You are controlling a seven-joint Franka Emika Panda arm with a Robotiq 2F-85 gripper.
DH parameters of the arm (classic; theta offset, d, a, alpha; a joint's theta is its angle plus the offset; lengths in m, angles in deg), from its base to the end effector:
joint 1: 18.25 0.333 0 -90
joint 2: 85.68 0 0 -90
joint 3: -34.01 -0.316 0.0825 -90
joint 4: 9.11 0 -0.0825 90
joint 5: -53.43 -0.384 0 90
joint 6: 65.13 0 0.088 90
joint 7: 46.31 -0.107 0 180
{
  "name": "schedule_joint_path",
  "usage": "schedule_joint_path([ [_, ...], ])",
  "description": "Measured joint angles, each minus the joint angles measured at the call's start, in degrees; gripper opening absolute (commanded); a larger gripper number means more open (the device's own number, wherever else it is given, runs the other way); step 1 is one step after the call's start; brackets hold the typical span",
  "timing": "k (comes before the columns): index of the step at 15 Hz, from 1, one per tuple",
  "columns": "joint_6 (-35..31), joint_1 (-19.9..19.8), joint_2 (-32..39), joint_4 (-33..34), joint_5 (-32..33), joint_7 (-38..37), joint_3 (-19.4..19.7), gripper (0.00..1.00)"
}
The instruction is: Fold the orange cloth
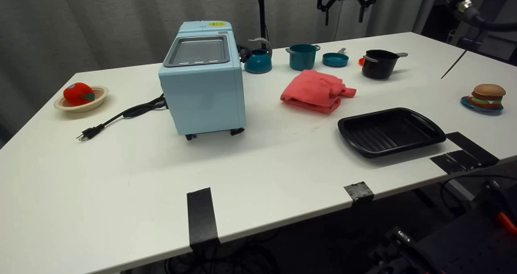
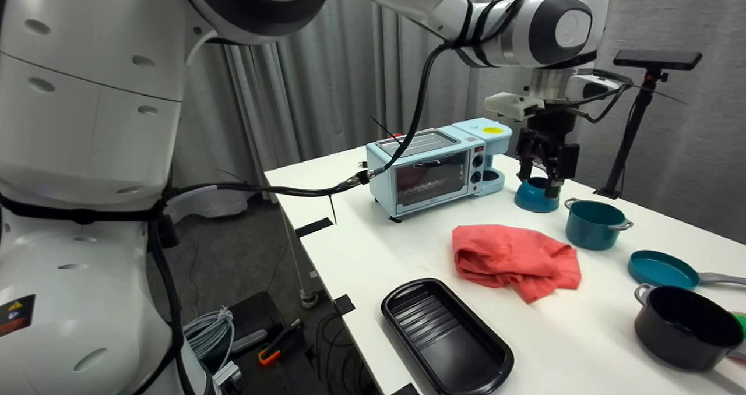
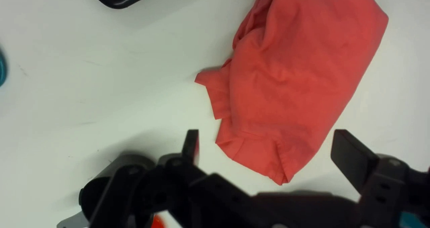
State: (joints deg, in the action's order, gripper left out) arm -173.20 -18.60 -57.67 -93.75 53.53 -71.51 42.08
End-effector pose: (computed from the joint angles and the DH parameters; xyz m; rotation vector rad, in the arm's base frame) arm 0.6810 -0.0858 0.3905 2.9370 -0.8642 -0.0988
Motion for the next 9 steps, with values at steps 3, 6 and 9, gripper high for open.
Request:
schedule_joint_path([
  [3, -0.59, 0.37, -1.51, -0.82, 0.31, -0.01, -0.09, 1.0],
  [6, -1.99, 0.96, -3.94, -3.0, 0.69, -0.1, -0.1, 1.0],
  [9, -2.64, 1.14, -5.37, -4.22, 0.7, -0.28, -0.15, 1.0],
])
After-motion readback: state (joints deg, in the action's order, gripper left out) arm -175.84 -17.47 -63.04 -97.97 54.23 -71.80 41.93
